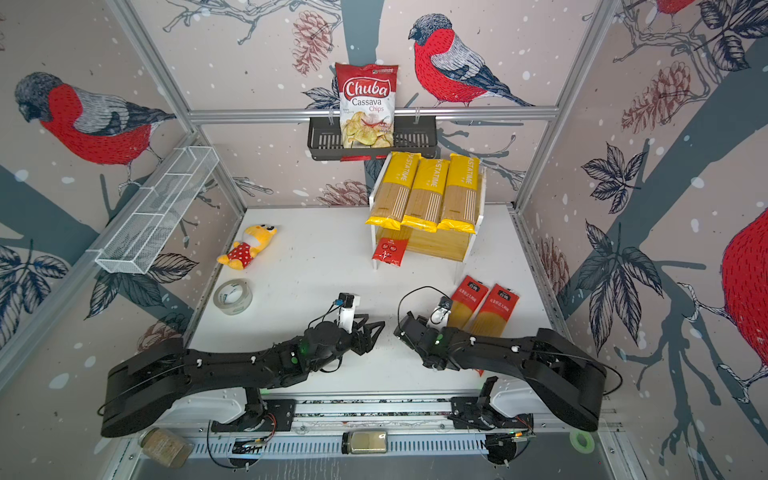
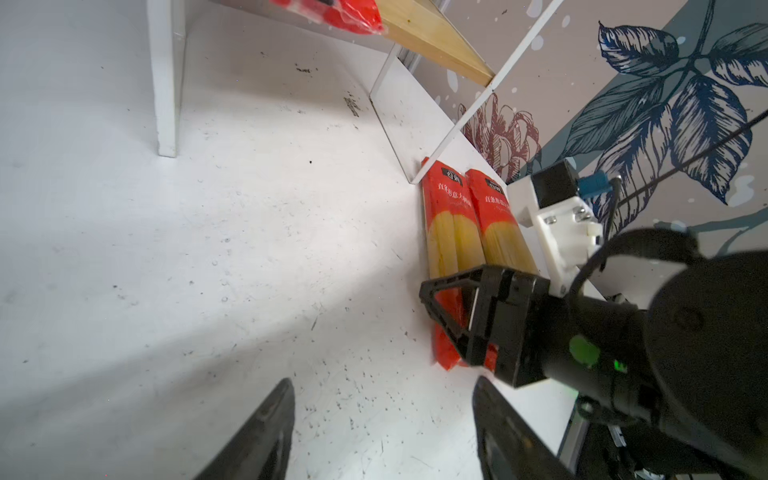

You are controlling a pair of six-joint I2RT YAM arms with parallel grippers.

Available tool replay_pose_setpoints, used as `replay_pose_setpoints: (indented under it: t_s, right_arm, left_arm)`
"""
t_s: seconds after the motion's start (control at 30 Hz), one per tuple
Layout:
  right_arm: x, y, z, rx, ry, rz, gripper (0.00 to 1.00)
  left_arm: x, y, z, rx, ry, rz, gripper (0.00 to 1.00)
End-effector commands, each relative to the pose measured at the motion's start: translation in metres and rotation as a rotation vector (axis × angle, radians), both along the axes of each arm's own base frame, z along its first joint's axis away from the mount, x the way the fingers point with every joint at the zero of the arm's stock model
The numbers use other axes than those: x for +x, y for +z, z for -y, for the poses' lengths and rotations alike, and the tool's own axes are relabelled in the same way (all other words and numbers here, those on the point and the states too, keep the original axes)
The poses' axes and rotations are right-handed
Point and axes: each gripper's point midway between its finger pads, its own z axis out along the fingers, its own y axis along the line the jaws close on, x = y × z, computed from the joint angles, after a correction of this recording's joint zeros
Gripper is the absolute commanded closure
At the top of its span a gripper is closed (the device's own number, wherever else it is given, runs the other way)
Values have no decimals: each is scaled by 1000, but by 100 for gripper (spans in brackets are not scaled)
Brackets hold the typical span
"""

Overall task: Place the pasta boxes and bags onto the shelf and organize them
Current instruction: 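Draw the right gripper back and reach both grippers to another red pack, then close both grippers on the red spaghetti pack lying on the table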

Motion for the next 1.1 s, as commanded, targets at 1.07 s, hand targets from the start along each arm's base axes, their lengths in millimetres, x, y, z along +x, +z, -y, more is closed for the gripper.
replay_pose_setpoints:
  t_s: [1.07]
  right_arm:
    - [8, 17, 77, 670, -229, 26, 32]
  left_arm:
    - [21, -73, 70, 263, -197, -198, 30]
